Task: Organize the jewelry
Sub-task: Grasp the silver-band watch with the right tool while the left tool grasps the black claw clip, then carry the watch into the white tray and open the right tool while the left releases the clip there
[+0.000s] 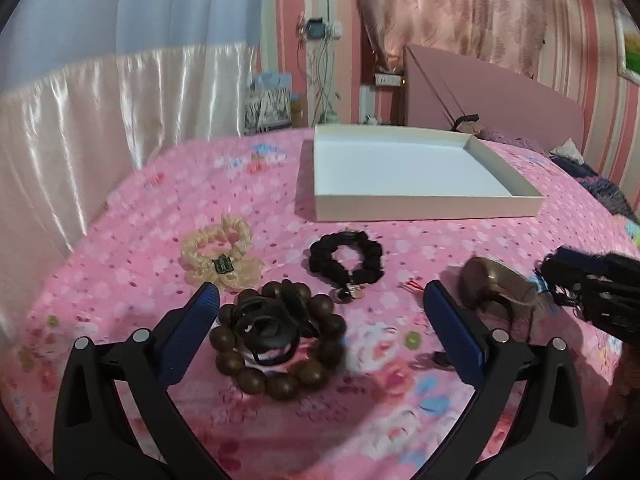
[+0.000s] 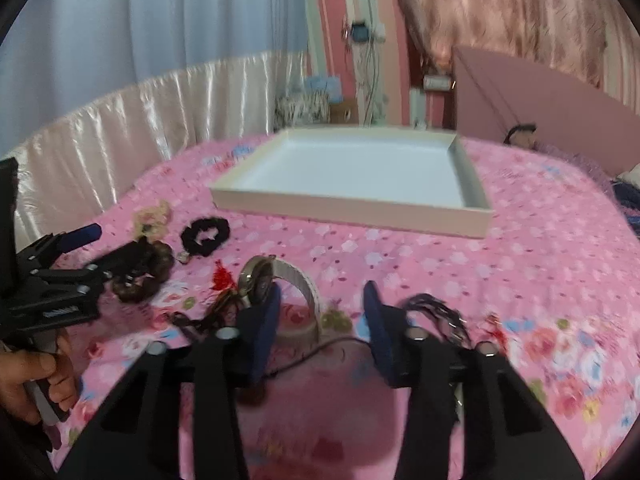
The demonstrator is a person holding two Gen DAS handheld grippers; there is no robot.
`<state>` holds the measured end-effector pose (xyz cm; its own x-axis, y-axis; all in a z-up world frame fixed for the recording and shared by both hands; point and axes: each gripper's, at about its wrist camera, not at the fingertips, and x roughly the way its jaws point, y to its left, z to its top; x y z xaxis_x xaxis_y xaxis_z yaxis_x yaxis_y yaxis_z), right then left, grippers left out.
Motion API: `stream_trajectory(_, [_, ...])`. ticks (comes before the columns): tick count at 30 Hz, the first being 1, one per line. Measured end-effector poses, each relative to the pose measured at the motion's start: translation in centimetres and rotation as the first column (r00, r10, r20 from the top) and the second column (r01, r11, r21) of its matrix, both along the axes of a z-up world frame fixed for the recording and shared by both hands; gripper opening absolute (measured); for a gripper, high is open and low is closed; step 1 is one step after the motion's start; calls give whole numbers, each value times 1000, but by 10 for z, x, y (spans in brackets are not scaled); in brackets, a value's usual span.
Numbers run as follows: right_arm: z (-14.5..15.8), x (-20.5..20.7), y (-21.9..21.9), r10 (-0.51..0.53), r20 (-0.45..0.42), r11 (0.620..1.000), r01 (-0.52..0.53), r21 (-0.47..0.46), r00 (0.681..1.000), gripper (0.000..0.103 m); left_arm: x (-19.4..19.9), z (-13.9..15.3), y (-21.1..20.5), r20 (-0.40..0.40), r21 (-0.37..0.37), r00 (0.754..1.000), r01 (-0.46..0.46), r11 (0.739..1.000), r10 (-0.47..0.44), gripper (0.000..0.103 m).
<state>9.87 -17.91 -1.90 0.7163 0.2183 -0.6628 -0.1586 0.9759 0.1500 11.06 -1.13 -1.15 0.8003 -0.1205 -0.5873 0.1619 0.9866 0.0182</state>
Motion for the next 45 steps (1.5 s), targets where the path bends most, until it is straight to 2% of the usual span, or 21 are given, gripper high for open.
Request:
stream_trajectory(2, [-11,15,5,13,-66,1000,-13,-4,998,26,10,-8,3,-38,-13,999,7,1000,-8,100])
stream_trajectory(6, [-26,26,17,36,-134,999,-41,-35,990,26,22,-19,-2,-62,-6,997,38,999,-39,100])
stream_trajectory(10, [-28,24,20,31,-126,998,-38,-55,992,23,31,-22,-3,-105,-32,994,32,999,-35,100])
stream_trajectory(13, [-28,24,19,29,-119,998,-36,-55,992,21,38,-23,3,-121,-32,993,-17,999,13,100])
stream_trajectory(16, [-27,24,16,29,-117,999,-34,-39,993,21,43,-26,18,-136,-76,989,-69,995,58,100])
stream_trajectory(18, [-26,23,15,26,-111,999,-31,-36,993,21,46,-27,20,-147,-87,987,-81,993,68,88])
stream_trajectory(20, [-25,22,16,28,-104,999,-32,-43,994,21,46,-25,15,-137,-73,989,-74,995,64,81])
stream_trajectory(22, [-24,21,18,29,-96,998,-34,-51,995,21,44,-22,10,-116,-67,992,-55,996,47,67])
stream_trajectory(23, [-23,21,18,29,-92,998,-34,-54,995,20,45,-22,9,-118,-70,992,-49,996,41,57])
stream_trajectory(25, [-22,20,19,29,-87,998,-34,-58,996,20,46,-22,6,-117,-70,993,-42,997,34,48])
stream_trajectory(26, [-22,20,19,29,-84,998,-34,-57,996,20,45,-22,8,-117,-85,993,-32,996,22,29])
stream_trajectory(27, [-22,19,18,28,-81,998,-32,-56,996,20,47,-23,10,-128,-94,992,-27,995,15,18])
stream_trajectory(32, [-21,17,17,25,-73,998,-29,-50,997,20,40,-25,11,-126,-94,992,-9,995,-3,15])
stream_trajectory(34, [-20,16,16,24,-67,999,-27,-42,997,13,39,-25,12,-123,-112,992,-4,994,-10,11])
stream_trajectory(35, [-19,15,15,26,-62,999,-28,-35,998,10,38,-25,12,-124,-119,992,-1,993,-14,5])
stream_trajectory(36, [-18,14,14,28,-58,999,-29,-24,998,8,36,-23,12,-117,-123,993,0,992,-14,5])
stream_trajectory(41, [-8,9,12,39,-30,999,-39,19,999,7,24,-7,8,-75,-137,996,32,990,-42,3])
stream_trajectory(45, [11,4,14,39,23,998,-40,40,999,7,15,13,1,-29,-143,997,69,987,-74,3])
